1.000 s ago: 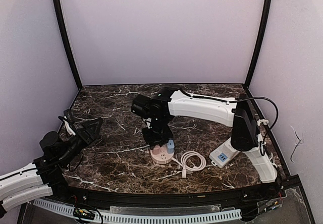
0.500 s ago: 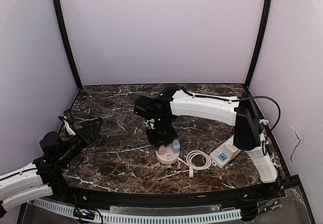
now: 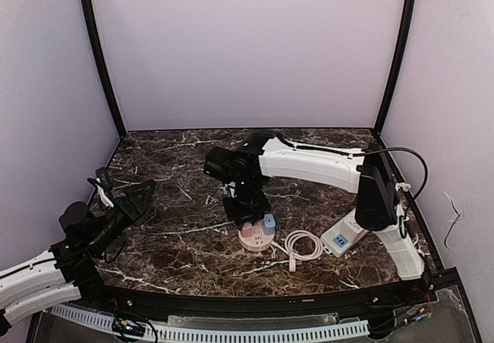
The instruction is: Insert the plug
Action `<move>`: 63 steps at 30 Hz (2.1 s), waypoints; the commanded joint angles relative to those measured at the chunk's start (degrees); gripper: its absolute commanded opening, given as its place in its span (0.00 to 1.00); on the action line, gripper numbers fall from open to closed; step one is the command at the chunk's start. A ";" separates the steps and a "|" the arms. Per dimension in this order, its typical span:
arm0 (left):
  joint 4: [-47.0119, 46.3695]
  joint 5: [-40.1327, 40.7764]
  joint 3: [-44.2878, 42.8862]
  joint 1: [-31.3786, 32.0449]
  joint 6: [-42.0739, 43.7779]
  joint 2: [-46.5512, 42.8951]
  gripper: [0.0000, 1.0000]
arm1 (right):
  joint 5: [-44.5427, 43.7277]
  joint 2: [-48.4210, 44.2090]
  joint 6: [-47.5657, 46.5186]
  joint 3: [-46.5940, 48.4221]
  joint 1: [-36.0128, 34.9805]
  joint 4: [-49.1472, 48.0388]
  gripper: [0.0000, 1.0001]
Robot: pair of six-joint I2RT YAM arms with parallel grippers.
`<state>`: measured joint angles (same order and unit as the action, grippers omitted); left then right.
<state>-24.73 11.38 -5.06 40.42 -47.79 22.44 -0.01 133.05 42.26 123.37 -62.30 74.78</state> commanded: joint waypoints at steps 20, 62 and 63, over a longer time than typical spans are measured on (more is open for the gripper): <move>2.84 0.21 0.93 0.27 -0.46 -2.28 0.99 | -3.78 4.47 2.81 -5.12 3.26 2.55 0.00; 3.72 0.36 0.80 0.27 -1.13 -2.53 0.99 | -4.43 12.78 1.12 -11.98 1.31 -4.54 0.00; 3.62 0.43 0.82 0.27 -1.16 -2.50 0.99 | -4.50 12.61 1.05 -11.94 1.37 -4.68 0.00</move>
<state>-22.26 11.46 -5.06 40.42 -48.75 20.38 -2.00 134.08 45.82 118.63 -61.39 70.96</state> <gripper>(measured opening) 0.986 0.268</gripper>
